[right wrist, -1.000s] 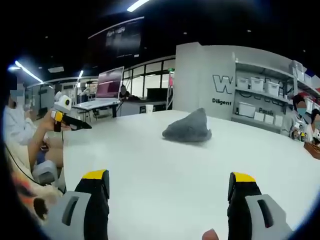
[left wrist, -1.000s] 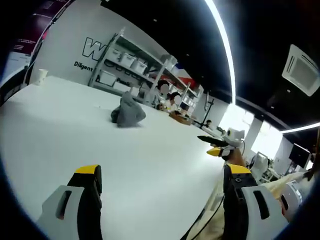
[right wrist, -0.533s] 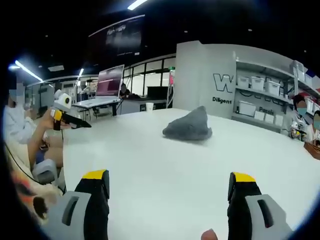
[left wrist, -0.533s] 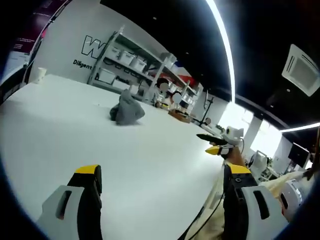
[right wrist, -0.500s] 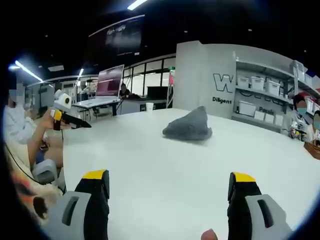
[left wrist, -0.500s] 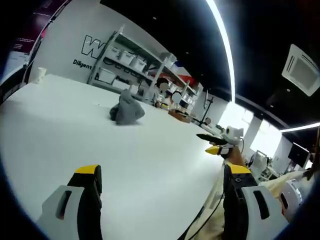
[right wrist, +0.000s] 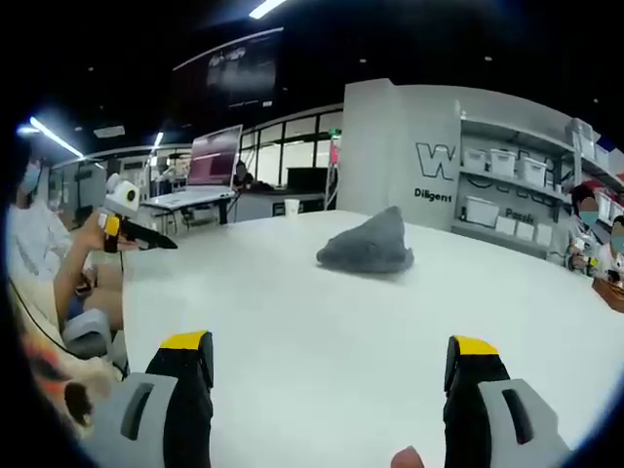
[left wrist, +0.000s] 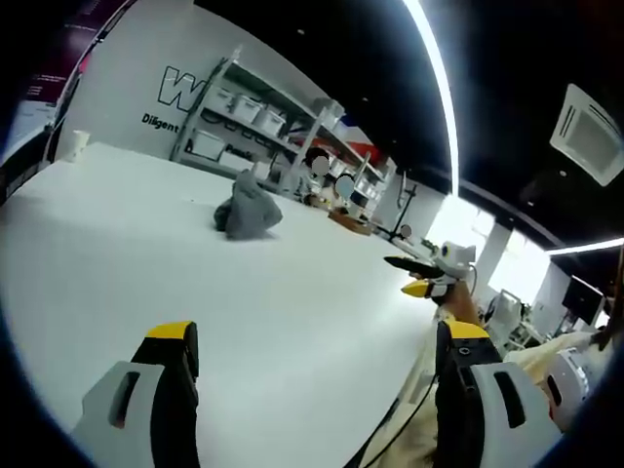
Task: Open the folded towel by lifting each exposed corner and separating the folded layers until the towel lies flat within the target outline without major curled edges
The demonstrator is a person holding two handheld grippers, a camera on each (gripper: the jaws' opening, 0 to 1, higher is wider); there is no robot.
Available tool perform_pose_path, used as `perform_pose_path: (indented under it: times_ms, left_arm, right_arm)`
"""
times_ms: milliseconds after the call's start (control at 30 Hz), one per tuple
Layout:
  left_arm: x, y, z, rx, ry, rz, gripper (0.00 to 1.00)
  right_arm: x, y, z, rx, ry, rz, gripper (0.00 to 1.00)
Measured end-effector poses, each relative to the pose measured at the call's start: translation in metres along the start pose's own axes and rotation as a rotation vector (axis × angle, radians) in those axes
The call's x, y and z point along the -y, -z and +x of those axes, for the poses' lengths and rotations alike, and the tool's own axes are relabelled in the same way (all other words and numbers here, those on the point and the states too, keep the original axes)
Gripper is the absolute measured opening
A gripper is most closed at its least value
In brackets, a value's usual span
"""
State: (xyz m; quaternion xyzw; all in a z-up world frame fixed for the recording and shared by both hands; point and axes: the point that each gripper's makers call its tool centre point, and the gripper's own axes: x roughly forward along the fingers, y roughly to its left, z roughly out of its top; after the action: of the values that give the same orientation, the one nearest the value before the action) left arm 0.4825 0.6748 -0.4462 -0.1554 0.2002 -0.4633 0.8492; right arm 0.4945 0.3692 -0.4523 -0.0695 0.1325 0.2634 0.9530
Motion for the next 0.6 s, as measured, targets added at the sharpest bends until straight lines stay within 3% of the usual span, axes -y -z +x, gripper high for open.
perform_pose_path:
  times_ms: [600]
  left_arm:
    - [0.0032,0.0028,0.0016,-0.008,0.01,-0.003,0.98]
  right_arm:
    - [-0.0003,0.0005,0.0004,-0.005,-0.005,-0.001,0.99]
